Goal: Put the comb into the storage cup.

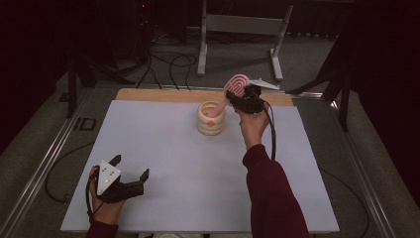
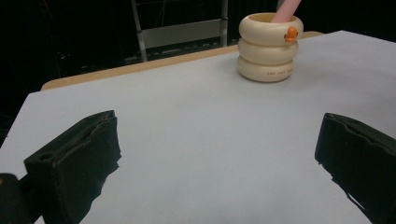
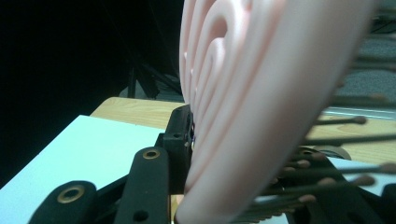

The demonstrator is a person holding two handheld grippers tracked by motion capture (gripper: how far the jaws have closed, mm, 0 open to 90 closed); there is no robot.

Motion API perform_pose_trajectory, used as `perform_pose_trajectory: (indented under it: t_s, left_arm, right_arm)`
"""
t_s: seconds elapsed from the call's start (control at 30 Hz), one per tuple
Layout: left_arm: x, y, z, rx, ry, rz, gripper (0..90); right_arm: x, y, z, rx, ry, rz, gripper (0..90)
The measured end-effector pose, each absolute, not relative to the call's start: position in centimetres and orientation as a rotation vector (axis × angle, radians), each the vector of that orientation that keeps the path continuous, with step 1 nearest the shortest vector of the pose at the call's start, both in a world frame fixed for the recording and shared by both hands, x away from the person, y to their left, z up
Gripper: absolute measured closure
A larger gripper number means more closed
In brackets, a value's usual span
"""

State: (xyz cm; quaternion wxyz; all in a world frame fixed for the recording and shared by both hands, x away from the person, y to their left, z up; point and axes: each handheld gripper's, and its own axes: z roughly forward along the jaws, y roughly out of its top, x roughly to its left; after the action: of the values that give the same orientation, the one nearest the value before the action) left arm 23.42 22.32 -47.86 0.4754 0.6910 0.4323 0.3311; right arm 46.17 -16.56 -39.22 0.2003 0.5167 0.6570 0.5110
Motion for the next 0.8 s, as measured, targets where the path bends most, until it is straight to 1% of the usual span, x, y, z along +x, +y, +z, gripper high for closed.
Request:
perform_pose_trajectory:
  t_s: [0.8]
  left_arm:
    - [23.4,22.3,-47.9,1.694,1.055,0.808,0.5]
  right_arm:
    - [46.3,-15.6,-40.3,1.454,1.866,1.412,64.2]
